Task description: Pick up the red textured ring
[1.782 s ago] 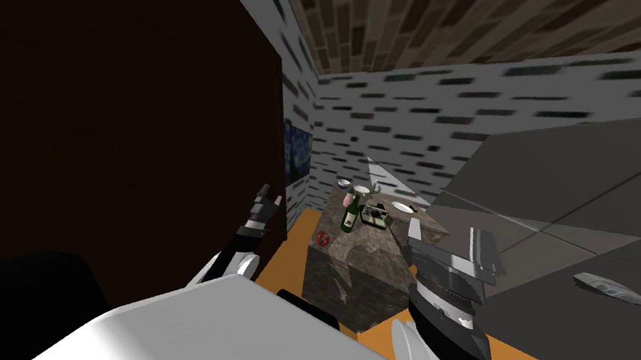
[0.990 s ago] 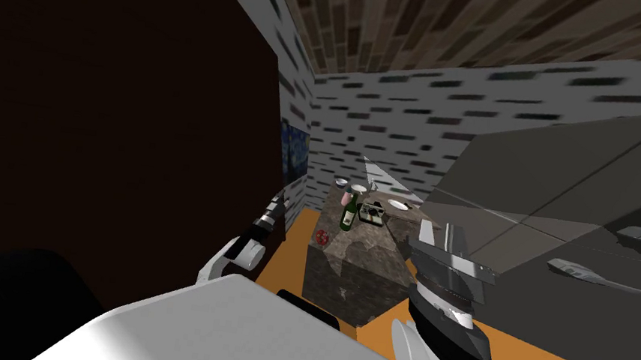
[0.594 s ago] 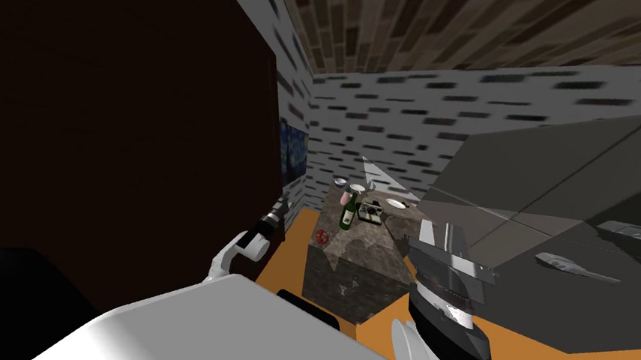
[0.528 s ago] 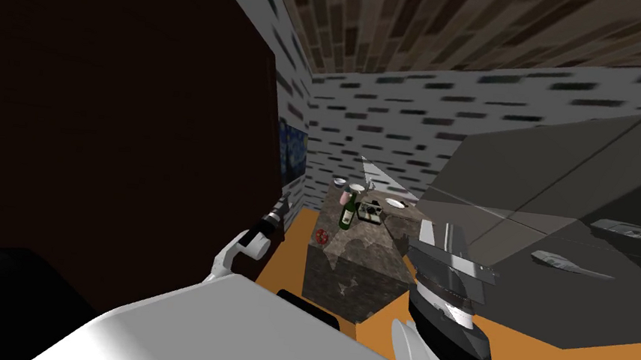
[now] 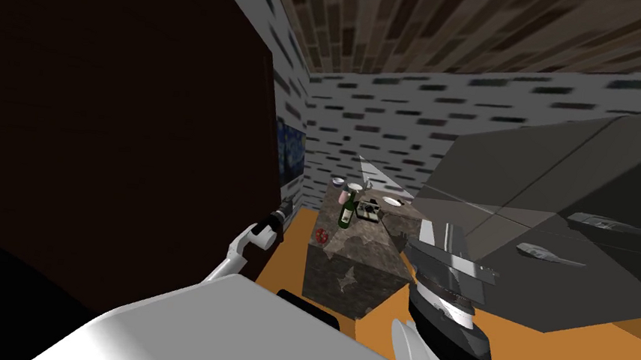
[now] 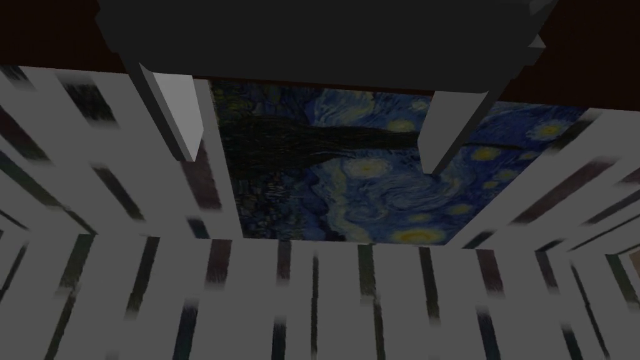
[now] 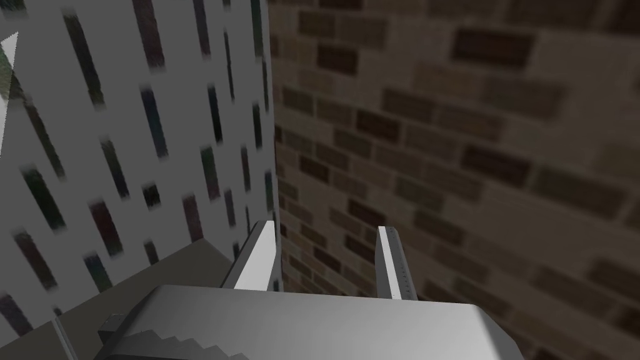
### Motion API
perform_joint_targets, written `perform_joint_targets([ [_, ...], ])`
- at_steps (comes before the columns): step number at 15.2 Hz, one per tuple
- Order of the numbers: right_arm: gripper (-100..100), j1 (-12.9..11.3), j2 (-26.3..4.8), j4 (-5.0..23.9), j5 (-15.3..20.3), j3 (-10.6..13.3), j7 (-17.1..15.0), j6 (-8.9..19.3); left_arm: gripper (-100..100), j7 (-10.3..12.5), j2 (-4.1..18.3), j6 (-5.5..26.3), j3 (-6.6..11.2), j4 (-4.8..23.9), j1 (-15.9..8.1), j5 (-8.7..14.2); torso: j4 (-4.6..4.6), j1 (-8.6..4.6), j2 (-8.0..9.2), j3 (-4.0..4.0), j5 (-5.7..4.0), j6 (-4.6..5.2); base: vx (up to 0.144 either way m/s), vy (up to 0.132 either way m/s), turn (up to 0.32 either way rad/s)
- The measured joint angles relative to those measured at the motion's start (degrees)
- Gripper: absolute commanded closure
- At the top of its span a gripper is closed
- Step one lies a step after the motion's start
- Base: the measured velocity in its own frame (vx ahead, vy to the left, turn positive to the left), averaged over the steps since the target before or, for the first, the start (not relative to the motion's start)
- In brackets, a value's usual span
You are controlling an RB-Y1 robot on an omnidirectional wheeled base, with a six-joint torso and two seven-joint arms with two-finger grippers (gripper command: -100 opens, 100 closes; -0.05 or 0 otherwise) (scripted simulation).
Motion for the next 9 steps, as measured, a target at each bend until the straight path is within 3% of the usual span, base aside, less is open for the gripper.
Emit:
perform_joint_targets([
  [9, 0, 0.0, 0.0, 0.0, 0.0, 0.0, 0.0, 0.0, -100, -1.1, 0.5, 9.9, -0.49, 8.6, -8.2, 1.4, 0.00, -0.02, 0.00, 0.00, 0.00, 0.00, -0.010, 0.018, -0.051],
])
